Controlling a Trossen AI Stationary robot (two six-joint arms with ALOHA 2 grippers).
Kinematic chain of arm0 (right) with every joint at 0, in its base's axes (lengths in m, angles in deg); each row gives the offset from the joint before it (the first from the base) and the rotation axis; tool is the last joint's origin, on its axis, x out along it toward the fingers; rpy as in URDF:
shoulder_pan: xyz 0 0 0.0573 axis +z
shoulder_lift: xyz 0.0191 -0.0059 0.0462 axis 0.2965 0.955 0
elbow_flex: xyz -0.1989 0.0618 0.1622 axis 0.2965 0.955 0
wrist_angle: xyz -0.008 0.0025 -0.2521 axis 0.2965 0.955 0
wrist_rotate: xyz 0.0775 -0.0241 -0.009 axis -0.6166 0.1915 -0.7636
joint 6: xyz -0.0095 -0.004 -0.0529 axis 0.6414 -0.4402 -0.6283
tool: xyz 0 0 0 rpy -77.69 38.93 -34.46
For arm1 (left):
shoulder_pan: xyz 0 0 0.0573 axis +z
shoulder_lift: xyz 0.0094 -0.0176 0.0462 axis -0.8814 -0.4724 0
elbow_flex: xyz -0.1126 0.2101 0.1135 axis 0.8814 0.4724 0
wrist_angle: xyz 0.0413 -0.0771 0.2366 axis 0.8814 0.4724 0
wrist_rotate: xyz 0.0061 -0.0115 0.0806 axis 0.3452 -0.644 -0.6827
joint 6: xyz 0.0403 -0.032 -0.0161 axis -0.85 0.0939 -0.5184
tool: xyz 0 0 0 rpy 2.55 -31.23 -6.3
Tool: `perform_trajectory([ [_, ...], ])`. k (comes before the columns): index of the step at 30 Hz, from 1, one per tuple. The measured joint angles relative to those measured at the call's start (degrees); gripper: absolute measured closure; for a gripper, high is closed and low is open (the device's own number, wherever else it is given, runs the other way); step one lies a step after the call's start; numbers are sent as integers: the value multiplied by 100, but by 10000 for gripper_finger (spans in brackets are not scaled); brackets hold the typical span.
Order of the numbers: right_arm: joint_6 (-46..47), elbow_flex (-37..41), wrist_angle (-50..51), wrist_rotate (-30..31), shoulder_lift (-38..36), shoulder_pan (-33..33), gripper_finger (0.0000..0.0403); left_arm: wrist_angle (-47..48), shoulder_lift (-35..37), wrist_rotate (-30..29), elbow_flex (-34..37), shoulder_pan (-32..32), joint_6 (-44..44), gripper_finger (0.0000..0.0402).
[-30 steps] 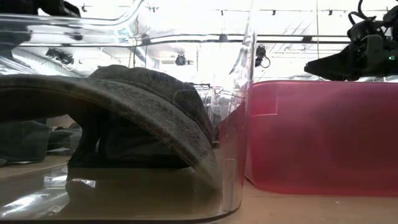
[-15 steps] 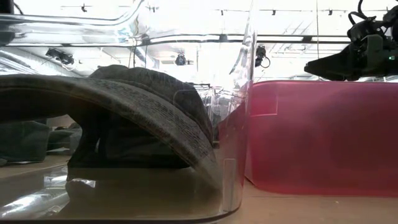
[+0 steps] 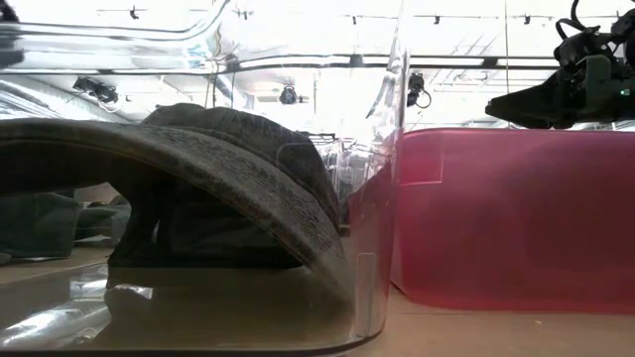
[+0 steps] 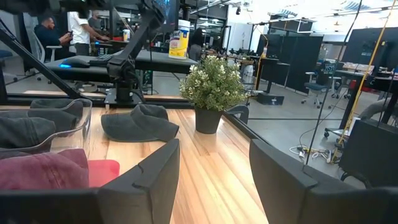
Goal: Pick & Place hat
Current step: Put the bottom black cap into the transparent bin
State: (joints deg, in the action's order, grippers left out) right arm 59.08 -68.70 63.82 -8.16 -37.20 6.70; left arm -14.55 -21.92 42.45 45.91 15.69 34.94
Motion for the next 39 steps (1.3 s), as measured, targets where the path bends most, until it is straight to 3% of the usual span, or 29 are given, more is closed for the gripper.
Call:
perform_trajectory([
  [4, 0, 0, 0, -2, 0, -1, 204, 1582, -754, -1342, -746, -437, 1010, 230],
  [8, 0, 0, -2, -2, 0, -2, 204, 3017, -1488, -1813, -1284, -714, 2564, 230],
  [13, 0, -2, -1, -2, 2, -1, 204, 4010, -2261, -1801, -1516, -843, 4107, 230],
  [18, 0, -2, -2, -2, 2, 0, 204, 4655, -2747, -1366, -1516, -715, 5208, 230],
  [22, 0, -2, -2, -2, 2, -2, 204, 4831, -2906, -1003, -1516, -599, 5887, 230],
  [28, 0, -2, -1, -2, 2, 1, 204, 5071, -3036, -914, -1506, -576, 6865, 230],
  [39, -2, -2, 0, -2, 2, 1, 204, 4925, -3602, -540, -1499, -647, 7051, 230],
])
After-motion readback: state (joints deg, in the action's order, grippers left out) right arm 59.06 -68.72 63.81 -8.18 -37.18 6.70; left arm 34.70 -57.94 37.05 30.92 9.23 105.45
